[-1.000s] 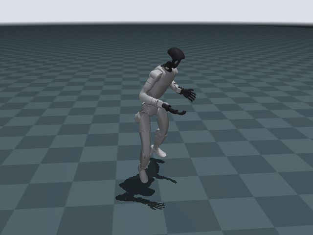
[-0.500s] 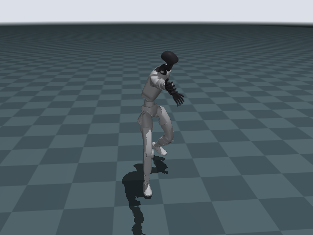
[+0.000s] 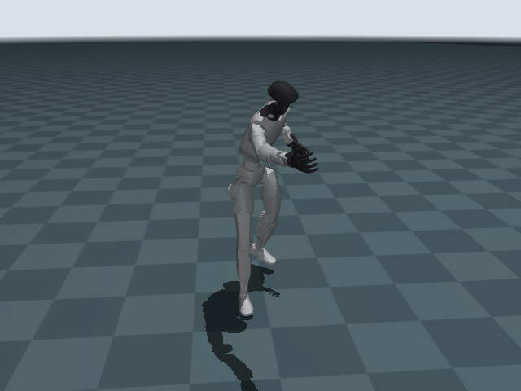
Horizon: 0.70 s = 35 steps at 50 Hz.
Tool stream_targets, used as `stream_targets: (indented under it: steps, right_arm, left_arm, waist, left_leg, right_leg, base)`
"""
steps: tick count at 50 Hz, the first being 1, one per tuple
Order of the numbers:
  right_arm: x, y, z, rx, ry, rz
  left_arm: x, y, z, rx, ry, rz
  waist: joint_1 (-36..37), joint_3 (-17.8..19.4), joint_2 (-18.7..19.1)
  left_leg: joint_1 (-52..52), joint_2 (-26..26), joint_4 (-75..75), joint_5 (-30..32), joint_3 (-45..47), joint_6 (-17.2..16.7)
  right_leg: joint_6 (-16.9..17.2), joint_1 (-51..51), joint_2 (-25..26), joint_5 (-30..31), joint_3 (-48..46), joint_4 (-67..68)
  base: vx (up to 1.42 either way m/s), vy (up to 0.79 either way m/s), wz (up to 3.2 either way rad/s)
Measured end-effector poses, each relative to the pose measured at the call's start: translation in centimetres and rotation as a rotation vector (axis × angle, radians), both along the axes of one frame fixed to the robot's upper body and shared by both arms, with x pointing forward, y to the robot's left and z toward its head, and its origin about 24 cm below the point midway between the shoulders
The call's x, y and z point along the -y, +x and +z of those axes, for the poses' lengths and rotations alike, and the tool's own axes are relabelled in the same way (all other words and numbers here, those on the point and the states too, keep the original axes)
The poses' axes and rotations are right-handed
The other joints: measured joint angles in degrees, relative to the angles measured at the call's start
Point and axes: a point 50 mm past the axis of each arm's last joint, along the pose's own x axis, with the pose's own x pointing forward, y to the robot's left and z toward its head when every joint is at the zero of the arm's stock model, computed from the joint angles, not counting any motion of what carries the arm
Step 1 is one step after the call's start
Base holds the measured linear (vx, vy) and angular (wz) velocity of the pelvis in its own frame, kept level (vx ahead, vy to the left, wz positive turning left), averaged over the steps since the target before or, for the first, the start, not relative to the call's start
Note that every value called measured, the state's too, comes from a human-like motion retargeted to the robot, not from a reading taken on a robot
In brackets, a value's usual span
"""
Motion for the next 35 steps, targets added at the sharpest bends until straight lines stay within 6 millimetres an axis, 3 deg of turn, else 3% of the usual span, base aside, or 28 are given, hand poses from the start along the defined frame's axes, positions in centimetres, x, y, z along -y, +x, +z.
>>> stream_targets:
  steps: [5,8,11,18,22,25,29,32,35]
  right_arm:
    - [-2.5,3.2,-4.3,-0.086,-0.106,0.122]
    - [-4.0,5.1,-8.6,-0.170,-0.133,0.222]
    - [-5.2,6.1,-13.8,-0.213,-0.078,0.318]
    - [-7.1,4.3,-24.6,-0.225,0.221,0.418]
    - [-8.6,2.3,-28.8,-0.107,0.513,0.421]
    - [-9.6,0.9,-30.3,0.043,0.742,0.411]
    - [-10.3,-0.9,-30.2,0.231,0.895,0.321]
    - [-11.6,-1.8,-28.3,0.318,0.865,0.293]
    - [-13.9,-2.2,-25.3,0.338,0.697,0.343]
  left_arm:
    - [0.6,1.2,0.5,0.052,-0.002,0.004]
    - [0.8,2.1,1.0,0.086,0.017,0.010]
    - [0.9,3.0,1.4,0.115,0.025,0.028]
    - [2.8,6.3,3.2,0.193,-0.014,0.068]
    - [4.7,8.1,3.7,0.210,-0.068,0.100]
    - [6.2,8.9,3.9,0.194,-0.156,0.124]
    - [8.6,10.1,3.8,0.158,-0.278,0.118]
    - [10.9,11.2,3.6,0.122,-0.403,0.095]
    - [13.1,11.8,3.6,0.084,-0.588,0.076]
  waist:
    - [-1.91,-0.06,0.30]
    - [-3.85,-0.94,-0.06]
    - [-5.14,-2.36,-0.57]
    - [-7.02,-4.61,-0.92]
    - [-7.00,-4.63,-1.13]
    - [-6.44,-5.09,-1.67]
    - [-4.19,-6.34,-3.20]
    - [-1.99,-6.11,-4.44]
    - [-1.23,-4.16,-5.26]
  left_leg:
    - [0.75,0.83,-4.59,-3.71,7.60,1.97]
    - [1.60,2.52,-5.89,-4.81,16.83,4.28]
    - [2.66,3.65,-8.13,-5.93,19.75,5.47]
    - [2.82,4.75,-10.19,-7.55,13.02,5.54]
    - [2.69,4.85,-10.31,-7.05,9.11,6.10]
    - [2.51,5.04,-10.14,-6.60,6.46,6.71]
    - [2.06,5.81,-9.28,-6.41,3.54,7.32]
    - [1.82,6.75,-8.13,-6.61,1.90,7.94]
    - [1.37,7.62,-6.19,-6.78,-0.38,9.18]
  right_leg:
    - [0.68,1.99,1.59,-0.38,-1.92,-0.61]
    - [0.75,2.96,1.43,-0.63,-4.03,-0.05]
    - [0.41,3.69,1.22,-1.14,-6.01,1.57]
    - [-3.11,6.49,-1.64,-2.23,-10.36,8.15]
    - [-6.54,8.61,-2.93,-2.52,-10.62,10.67]
    - [-8.67,10.08,-3.20,-2.95,-10.06,11.80]
    - [-9.87,11.01,-3.27,-4.27,-8.14,14.39]
    - [-9.68,8.62,-4.35,-3.84,-2.27,21.14]
    - [-6.62,1.71,-3.53,-0.97,13.38,30.70]
  base:
    - [0.07,0.01,0.09]
    - [0.05,0.05,0.51]
    - [0.04,0.09,0.54]
    - [0.06,0.12,0.78]
    - [0.08,0.06,0.84]
    - [0.10,0.01,0.75]
    - [0.11,-0.07,0.60]
    - [0.09,-0.15,0.44]
    - [0.05,-0.24,0.54]
